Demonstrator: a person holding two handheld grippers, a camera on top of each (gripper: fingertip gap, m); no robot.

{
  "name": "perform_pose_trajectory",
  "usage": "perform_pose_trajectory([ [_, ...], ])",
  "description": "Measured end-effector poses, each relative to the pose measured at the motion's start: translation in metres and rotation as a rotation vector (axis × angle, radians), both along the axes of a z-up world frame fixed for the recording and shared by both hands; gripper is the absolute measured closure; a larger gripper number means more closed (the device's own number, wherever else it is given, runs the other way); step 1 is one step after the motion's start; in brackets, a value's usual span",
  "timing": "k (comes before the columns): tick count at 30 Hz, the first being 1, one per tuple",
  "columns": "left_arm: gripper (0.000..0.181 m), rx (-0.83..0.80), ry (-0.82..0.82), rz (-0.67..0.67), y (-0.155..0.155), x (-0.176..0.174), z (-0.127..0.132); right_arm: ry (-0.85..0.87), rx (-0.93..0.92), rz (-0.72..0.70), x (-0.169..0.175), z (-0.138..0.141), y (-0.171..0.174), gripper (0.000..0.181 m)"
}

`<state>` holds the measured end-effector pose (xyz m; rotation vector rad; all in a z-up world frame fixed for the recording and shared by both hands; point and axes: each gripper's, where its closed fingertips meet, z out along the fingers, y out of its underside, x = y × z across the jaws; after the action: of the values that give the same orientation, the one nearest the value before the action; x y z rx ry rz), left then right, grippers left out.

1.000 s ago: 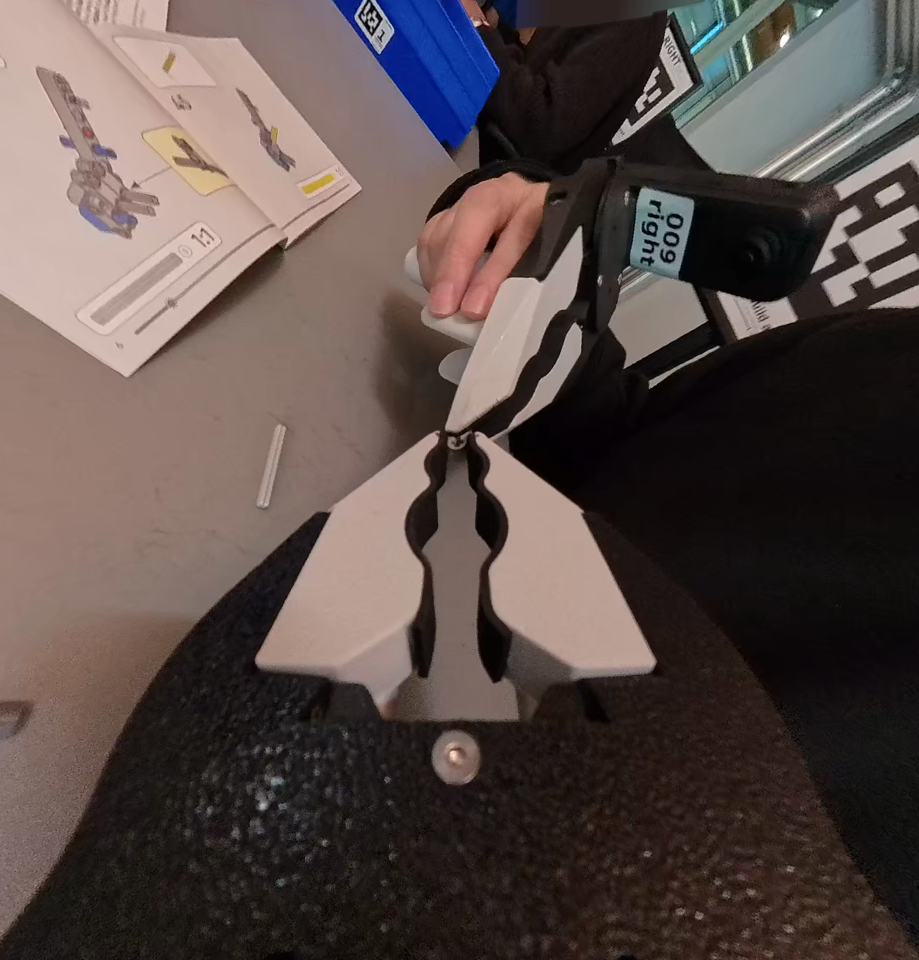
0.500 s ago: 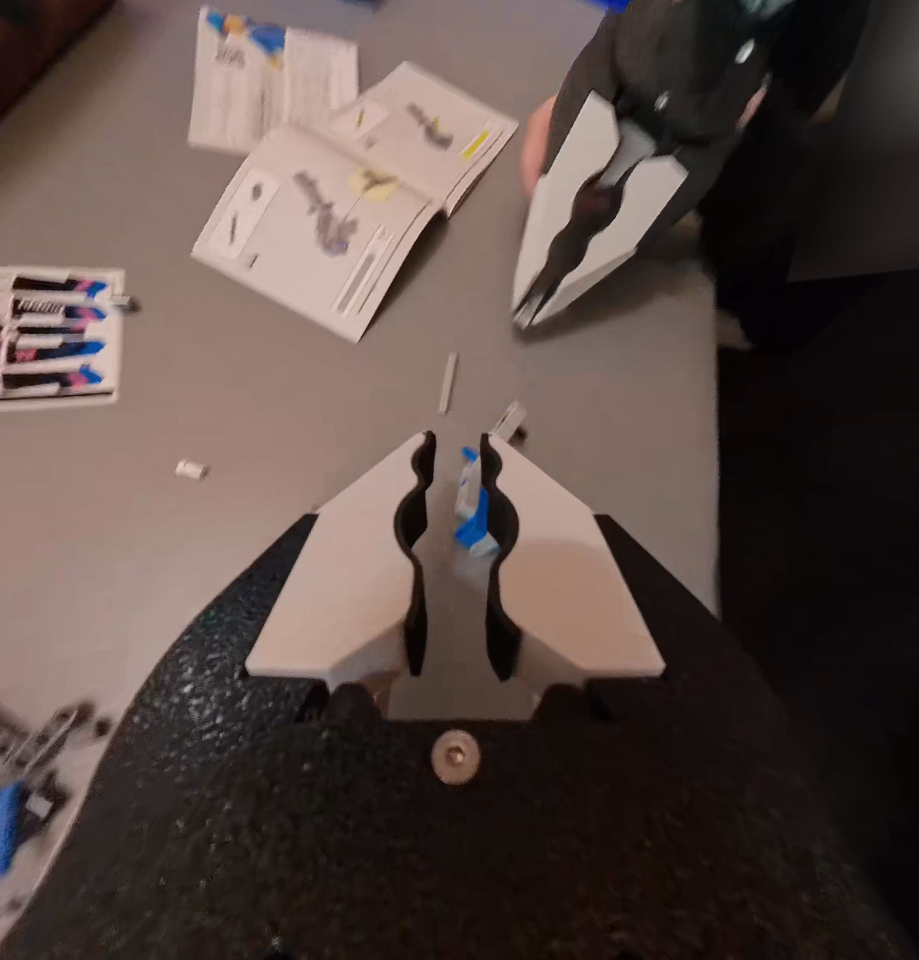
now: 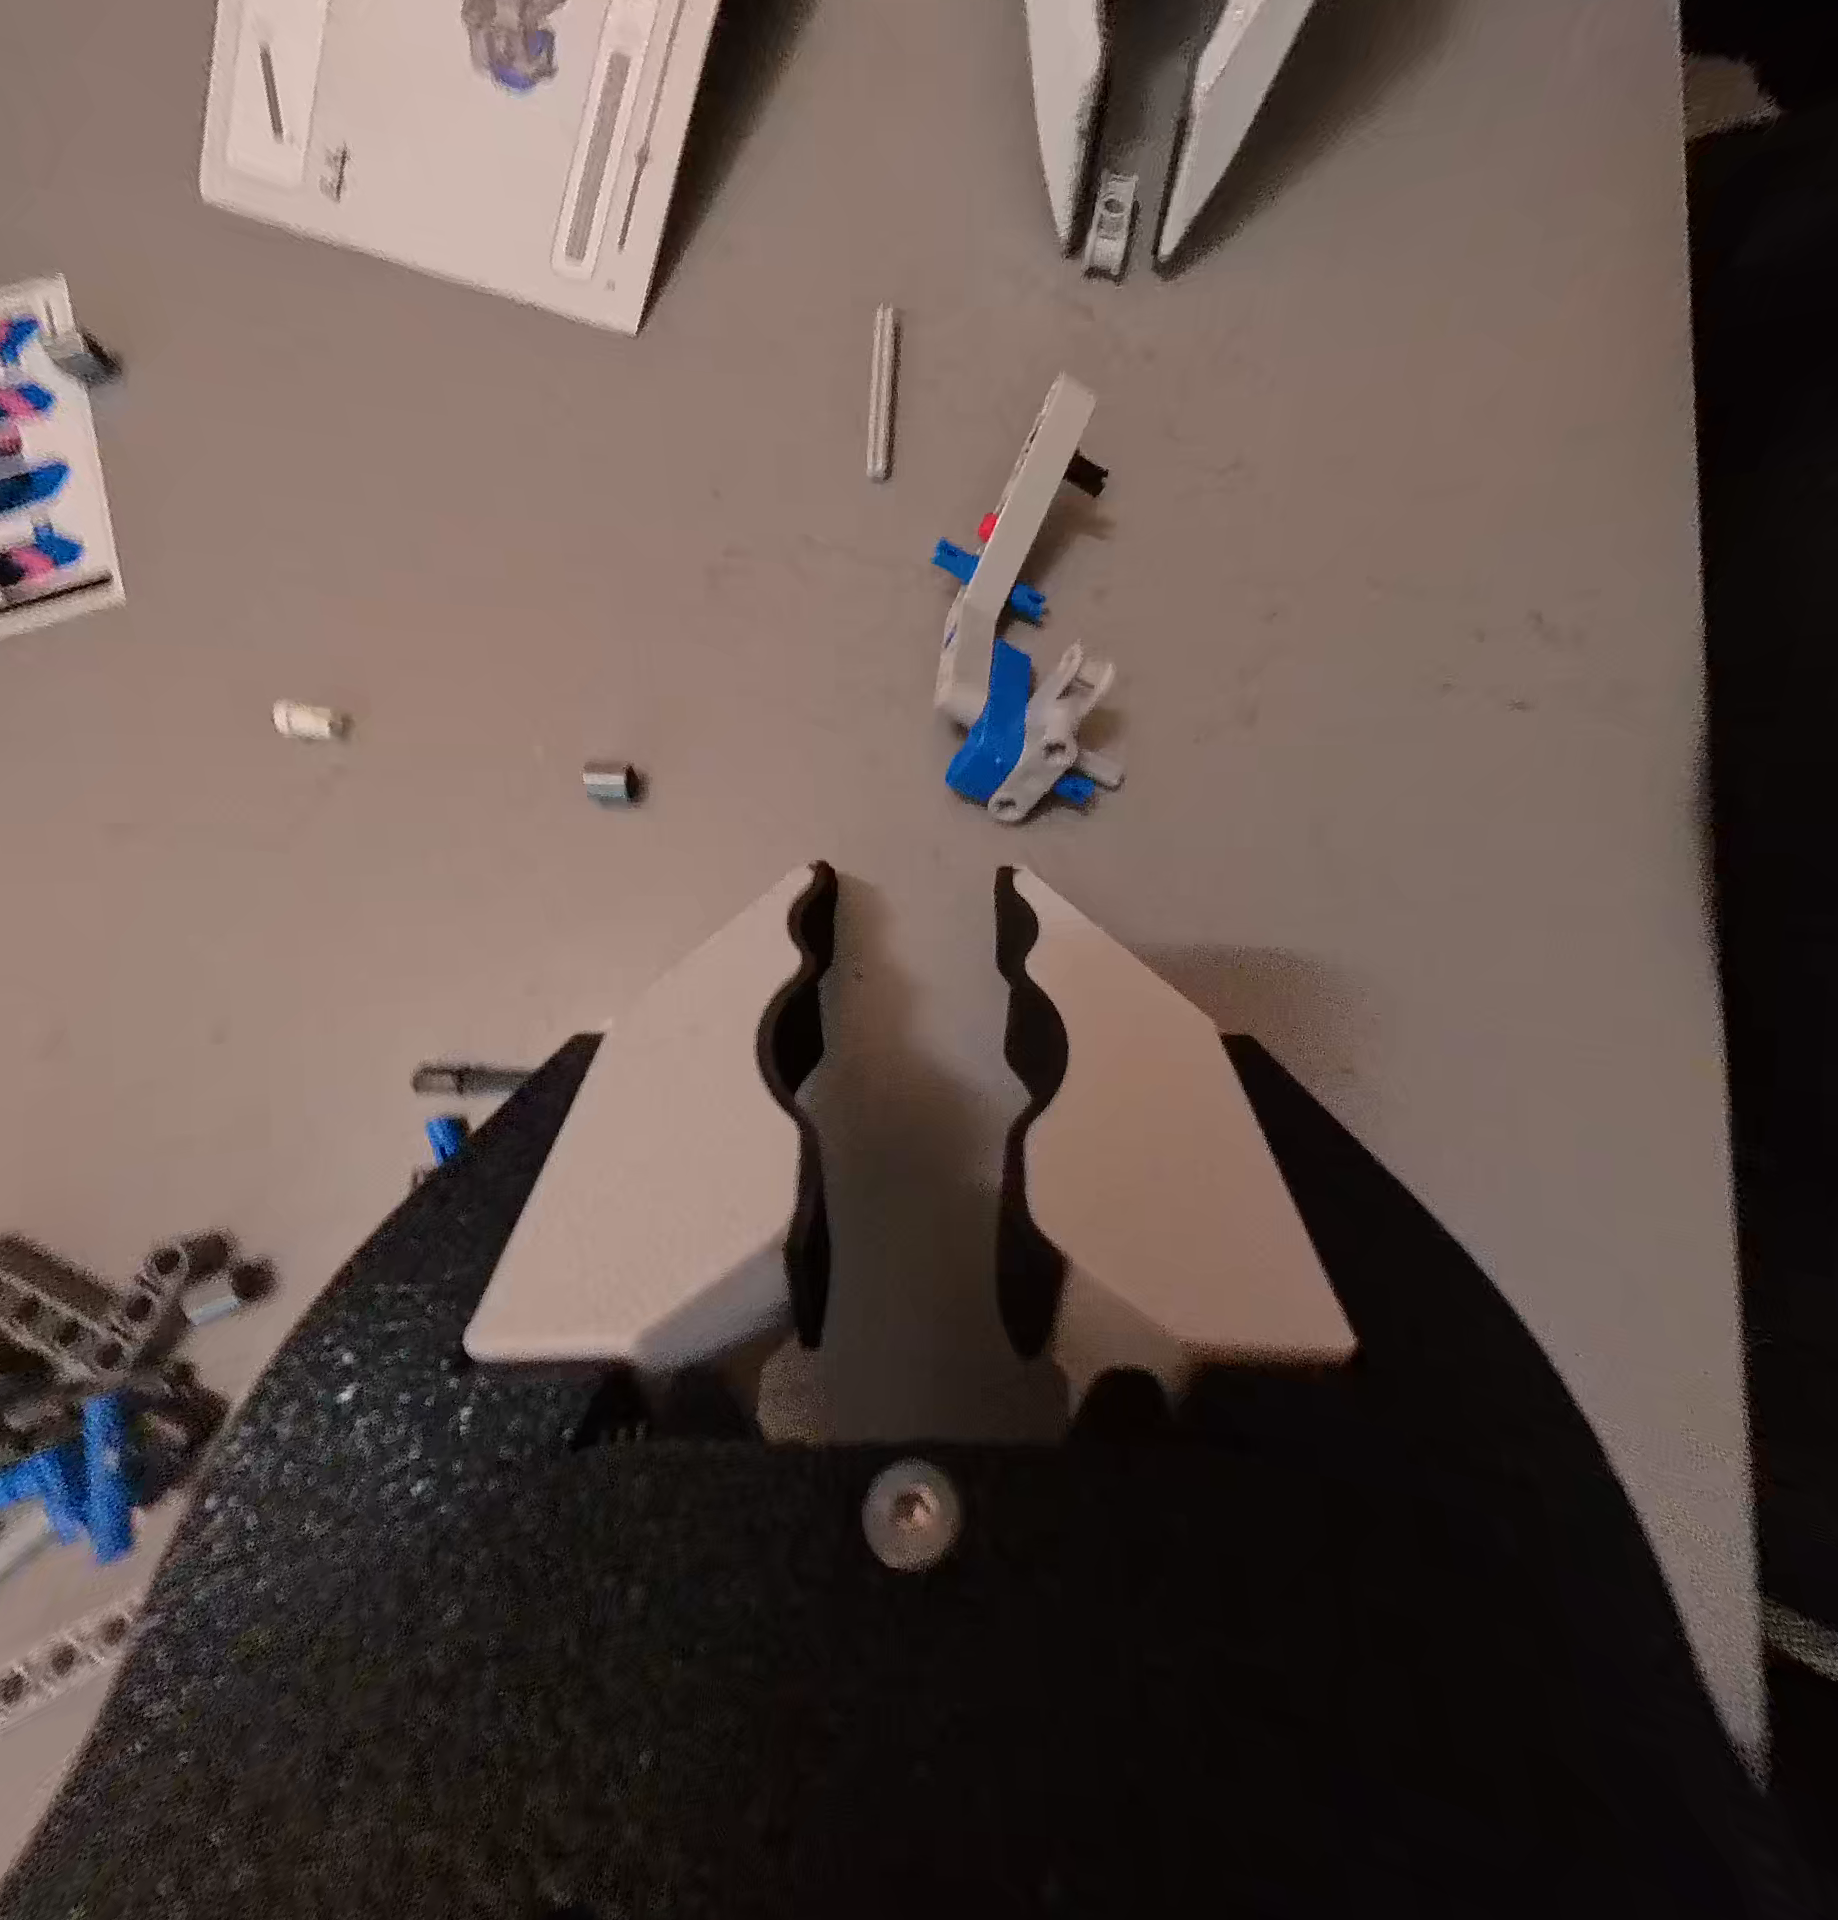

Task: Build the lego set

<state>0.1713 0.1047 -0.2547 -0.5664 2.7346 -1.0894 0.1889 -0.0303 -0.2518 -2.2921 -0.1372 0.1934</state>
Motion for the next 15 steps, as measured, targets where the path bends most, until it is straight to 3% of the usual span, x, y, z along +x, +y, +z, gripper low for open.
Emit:
perform_pose_trajectory([
  [1, 0.153, 0.014, -0.028, -0.029, -0.003, 0.000, 0.000, -0.012, -0.006, -0.027, 0.003, 0.000, 0.000, 0.155],
  [4, 0.154, 0.048, -0.076, -0.103, -0.010, -0.001, 0.000, -0.033, -0.062, -0.122, 0.006, 0.000, -0.003, 0.144],
  [15, 0.160, -0.002, -0.095, -0.141, -0.022, -0.003, 0.000, -0.079, -0.178, -0.364, 0.001, -0.002, -0.015, 0.140],
])
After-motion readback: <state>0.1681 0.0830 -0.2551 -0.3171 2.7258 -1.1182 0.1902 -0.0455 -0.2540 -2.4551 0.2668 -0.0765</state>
